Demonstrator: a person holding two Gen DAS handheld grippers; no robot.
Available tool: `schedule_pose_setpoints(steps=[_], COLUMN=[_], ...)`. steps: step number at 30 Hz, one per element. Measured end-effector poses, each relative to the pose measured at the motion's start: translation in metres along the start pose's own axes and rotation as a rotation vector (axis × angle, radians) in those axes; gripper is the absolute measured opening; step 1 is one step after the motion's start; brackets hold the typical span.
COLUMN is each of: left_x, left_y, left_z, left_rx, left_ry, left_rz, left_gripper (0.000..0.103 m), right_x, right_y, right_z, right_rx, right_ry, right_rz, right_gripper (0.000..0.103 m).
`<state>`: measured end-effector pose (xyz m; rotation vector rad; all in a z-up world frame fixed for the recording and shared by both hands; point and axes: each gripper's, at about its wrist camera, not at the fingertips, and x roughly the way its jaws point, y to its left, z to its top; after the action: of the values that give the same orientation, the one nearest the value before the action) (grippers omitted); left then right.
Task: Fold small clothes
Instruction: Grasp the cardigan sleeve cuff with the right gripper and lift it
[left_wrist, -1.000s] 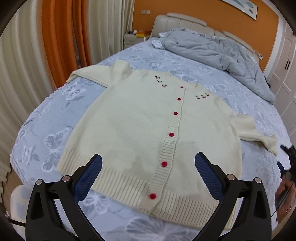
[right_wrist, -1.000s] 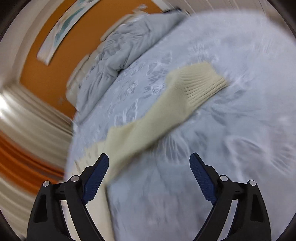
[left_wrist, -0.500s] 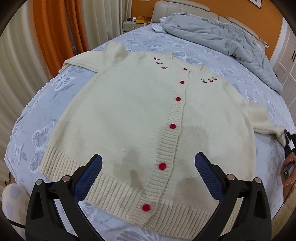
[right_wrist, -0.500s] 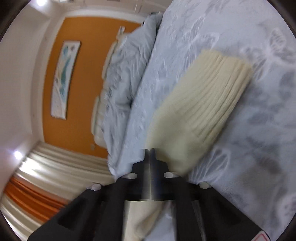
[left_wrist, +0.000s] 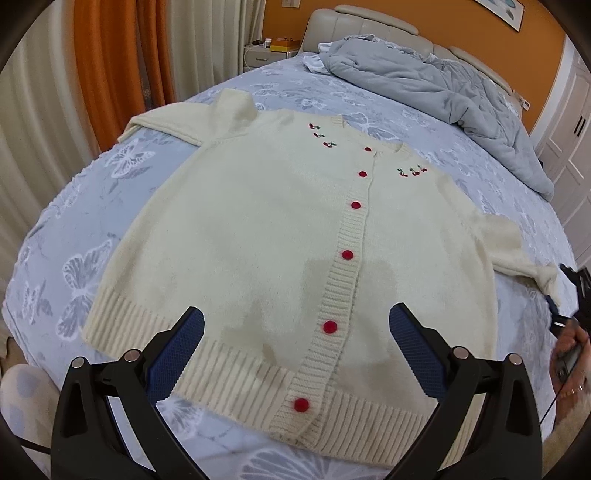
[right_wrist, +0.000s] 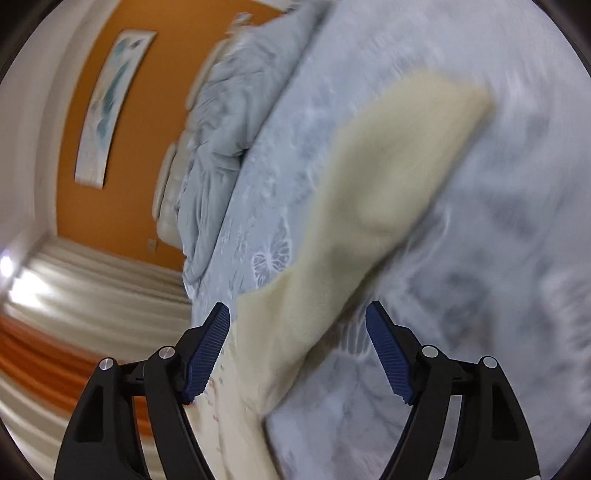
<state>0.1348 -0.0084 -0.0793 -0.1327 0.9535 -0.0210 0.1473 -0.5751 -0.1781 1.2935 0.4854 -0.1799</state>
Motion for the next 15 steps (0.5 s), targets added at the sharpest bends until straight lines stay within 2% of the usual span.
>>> schedule_pose_setpoints(steps=[2,4,6,7,10,13,15], left_x=[-0.003,-0.002,0.001,0.002,0.007,0.010,0.013], left_y=[0.004,0.006,0.009,0.011,0.012,0.013,0.014], left_z=[0.001,0.001,0.003,0.003,0.005,0.006,0.007], left_rx=[-0.002,0.000,-0.006,-0.010,-0.017,-0.013,-0.017], left_ry=[-0.004,-0.002,-0.002,-0.001,0.000,-0.009,-0.011], left_rz=[0.012,0.025,0.043,0.045,0.042,0.032,0.021], left_gripper=[0.098,0.098,0.098,0.098,0.098,0.098,0.098], right_x=[0.017,0.021,0.020,0.021,0.008,-0.005,0.004], right_y=[-0.014,-0.017,-0.019,-0.019,0.006,0.079,0.152], right_z=[0.001,0.009,0.018,0.025,0.031,0.017,-0.017], right_rx=[0.083,0.106,0.131,0.137,0.052,-0.216,-0.433], right_ry=[-0.017,-0.086,-0.132,-0.133,-0.163,-0.147,-0.081], right_rz=[0.030,0.062,0.129,0.133,0.121,0.120,0.173], right_gripper=[0.074,0.072,0.046,0.013,0.013,0.013,0.013])
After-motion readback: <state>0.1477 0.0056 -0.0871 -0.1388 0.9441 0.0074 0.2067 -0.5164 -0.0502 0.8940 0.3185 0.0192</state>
